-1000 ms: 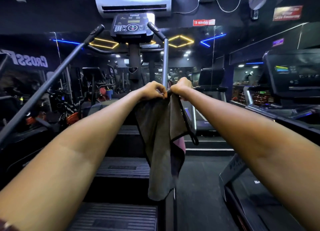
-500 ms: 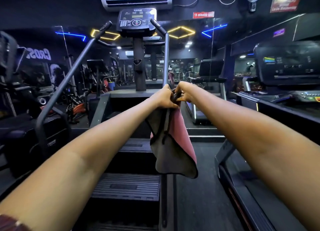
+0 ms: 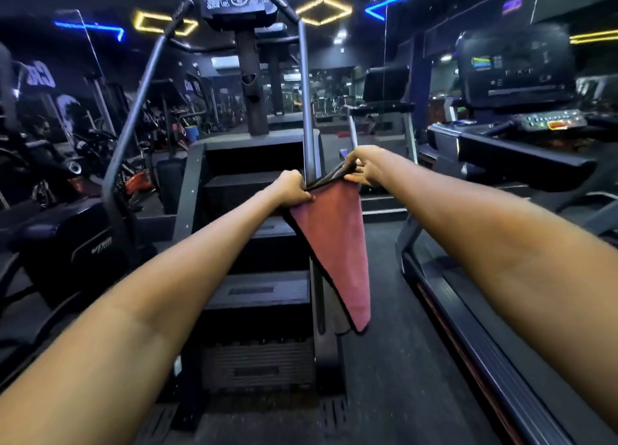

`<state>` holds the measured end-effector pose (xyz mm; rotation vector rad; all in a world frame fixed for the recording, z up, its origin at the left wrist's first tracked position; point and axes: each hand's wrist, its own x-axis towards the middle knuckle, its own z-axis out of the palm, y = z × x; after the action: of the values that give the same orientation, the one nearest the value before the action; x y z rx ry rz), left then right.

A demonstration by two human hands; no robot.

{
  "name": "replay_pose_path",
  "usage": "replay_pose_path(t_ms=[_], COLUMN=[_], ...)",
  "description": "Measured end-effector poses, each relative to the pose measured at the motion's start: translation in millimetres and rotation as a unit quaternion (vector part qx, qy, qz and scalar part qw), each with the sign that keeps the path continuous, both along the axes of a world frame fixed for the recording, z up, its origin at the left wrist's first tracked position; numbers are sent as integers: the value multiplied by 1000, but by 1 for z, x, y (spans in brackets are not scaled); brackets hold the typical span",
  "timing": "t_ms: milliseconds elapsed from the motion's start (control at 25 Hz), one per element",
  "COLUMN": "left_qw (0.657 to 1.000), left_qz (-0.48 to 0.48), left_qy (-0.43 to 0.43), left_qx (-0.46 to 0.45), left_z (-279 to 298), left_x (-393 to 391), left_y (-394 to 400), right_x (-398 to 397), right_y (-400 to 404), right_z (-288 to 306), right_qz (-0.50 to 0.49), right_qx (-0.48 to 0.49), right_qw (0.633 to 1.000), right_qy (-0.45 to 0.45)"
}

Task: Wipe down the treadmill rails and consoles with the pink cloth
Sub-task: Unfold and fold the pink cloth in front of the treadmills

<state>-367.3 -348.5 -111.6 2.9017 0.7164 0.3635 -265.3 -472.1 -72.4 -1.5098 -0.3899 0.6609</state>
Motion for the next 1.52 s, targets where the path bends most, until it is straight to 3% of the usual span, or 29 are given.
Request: replay_pose_path(t_ms=[160,280,360,480,600,680,760,840,880,960,1040,1120,1160,1240,1400,1480,1520], left_qw=[999,997,995,995,997,997,997,996,995,993,993,995,995,996,993,990,990], left_qz=[-30,-75,-94,-91,-80,-69,-61,-62,-65,-73,-82,-91,-92,-88,-69,-71,-73], left_qy=[-25,-29,-26,-28,-6,-18,-38,-57,-72,-93,-81,-41,-24,-19,-71,-79,-78], left_qx=[-7,0,13,-5,-8,-3,-2,4,5,4,6,16,18,7,-70,-92,-95], left_z=[-20,-13,-7,6,19,23,23,24,24,26,26,25,24,21,17,18,18], left_x=[-43,-67,-80,-88,-88,-89,-90,-91,-92,-89,-84,-80,-79,-81,-88,-91,-92], left_y=[-18,-25,-32,-45,-56,-58,-58,-60,-63,-69,-74,-76,-75,-71,-63,-60,-59], right_x=[-24,-38,-51,-63,-62,-60,-55,-49,-47,-43,-42,-39,-37,-32,-27,-25,-25], right_y=[-33,-53,-63,-65,-70,-79,-93,-105,-109,-109,-108,-110,-110,-111,-113,-117,-119], right_z=[-18,-15,-13,-11,-12,-7,3,12,13,12,5,-2,-6,-10,-11,-10,-9], right_qz=[33,55,76,83,3,15,81,131,133,88,-13,-66,-57,-35,1,33,58], right_qx=[-56,-130,-212,-343,-345,-313,-234,-138,-120,-107,-141,-233,-265,-268,-210,-238,-265], right_qw=[993,986,974,919,884,911,965,981,983,990,972,892,860,836,830,788,740], right_qy=[100,91,10,-173,-316,-269,-90,42,46,-22,-189,-382,-433,-478,-516,-567,-615])
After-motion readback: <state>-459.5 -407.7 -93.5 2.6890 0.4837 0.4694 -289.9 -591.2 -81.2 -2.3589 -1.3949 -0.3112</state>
